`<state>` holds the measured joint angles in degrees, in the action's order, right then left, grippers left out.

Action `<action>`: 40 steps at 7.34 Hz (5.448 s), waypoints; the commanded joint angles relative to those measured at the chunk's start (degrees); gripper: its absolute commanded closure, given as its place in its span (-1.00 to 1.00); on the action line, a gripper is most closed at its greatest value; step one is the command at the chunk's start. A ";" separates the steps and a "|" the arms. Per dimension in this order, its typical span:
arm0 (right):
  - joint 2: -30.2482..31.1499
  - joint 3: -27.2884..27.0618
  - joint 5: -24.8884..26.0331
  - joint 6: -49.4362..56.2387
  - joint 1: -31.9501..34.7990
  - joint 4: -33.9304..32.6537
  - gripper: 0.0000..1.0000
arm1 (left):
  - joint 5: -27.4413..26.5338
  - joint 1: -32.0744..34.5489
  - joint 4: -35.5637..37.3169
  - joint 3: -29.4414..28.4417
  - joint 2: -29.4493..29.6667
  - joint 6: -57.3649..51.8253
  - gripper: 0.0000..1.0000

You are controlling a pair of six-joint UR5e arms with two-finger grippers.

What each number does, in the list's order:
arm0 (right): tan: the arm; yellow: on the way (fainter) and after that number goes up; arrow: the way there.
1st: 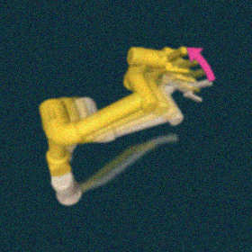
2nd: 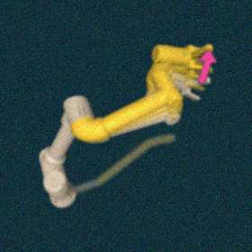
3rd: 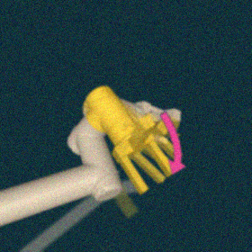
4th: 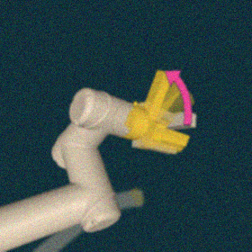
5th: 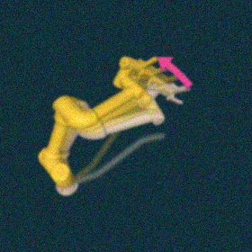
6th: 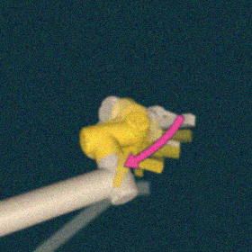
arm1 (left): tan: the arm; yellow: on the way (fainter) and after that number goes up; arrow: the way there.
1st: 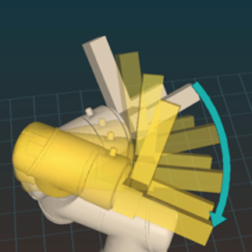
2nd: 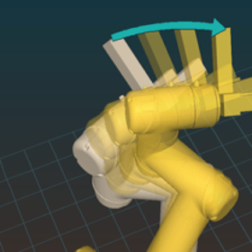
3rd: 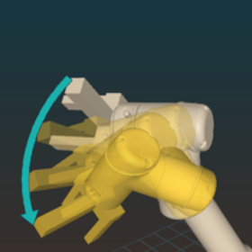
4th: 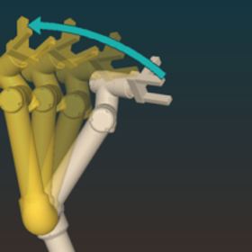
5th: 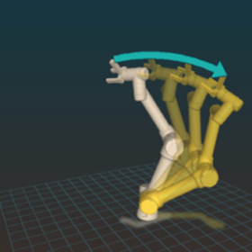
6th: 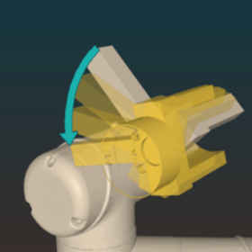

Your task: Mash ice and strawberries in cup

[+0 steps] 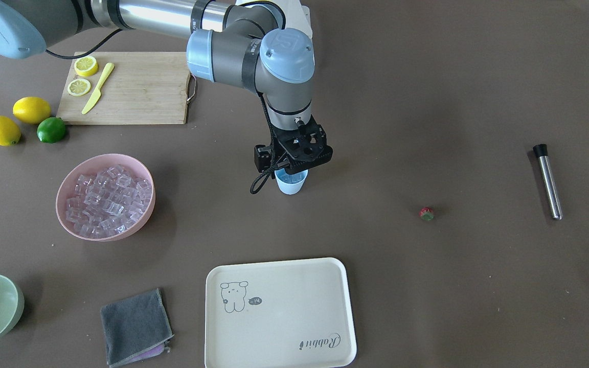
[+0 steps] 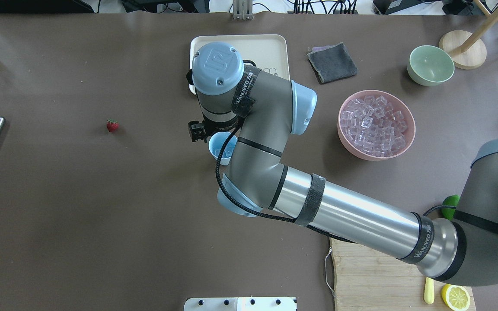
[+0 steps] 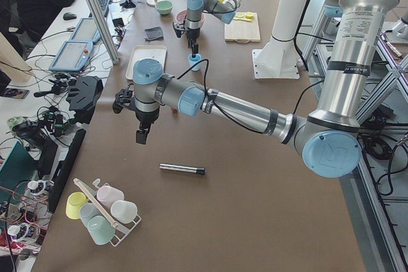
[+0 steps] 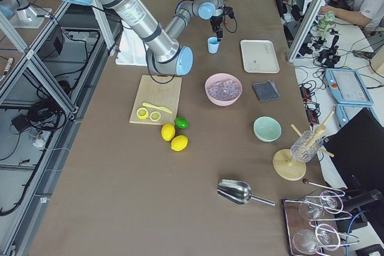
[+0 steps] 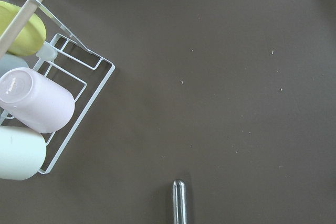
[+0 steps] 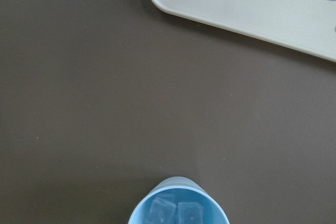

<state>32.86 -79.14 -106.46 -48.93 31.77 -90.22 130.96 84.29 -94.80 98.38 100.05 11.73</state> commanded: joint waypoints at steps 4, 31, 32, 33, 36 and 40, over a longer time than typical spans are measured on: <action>22.98 -11.47 -25.58 37.01 35.37 0.13 -0.97 | -0.79 -7.72 -2.83 3.72 1.81 3.47 -0.97; 59.23 -13.40 -31.71 80.66 60.96 8.57 -0.97 | -29.58 -53.68 -6.98 -2.31 30.29 53.48 1.00; 60.29 -14.36 -32.23 80.66 60.96 8.66 -0.98 | -30.66 -54.22 -7.68 -2.93 30.55 52.96 1.00; 61.17 -16.20 -32.23 80.40 60.96 8.57 -0.98 | -30.67 -54.23 -7.95 -2.93 30.38 52.96 1.00; 64.59 -15.95 -32.06 80.58 60.96 11.62 -0.98 | -30.76 -54.23 -10.84 -4.95 30.29 52.87 0.44; 65.31 -14.64 -31.71 80.57 60.95 13.40 -0.98 | -28.76 -50.57 -10.15 -3.91 29.94 53.04 -0.95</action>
<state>98.21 -94.41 -138.29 31.58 92.68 -76.93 100.78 31.32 -105.24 93.66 130.28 64.68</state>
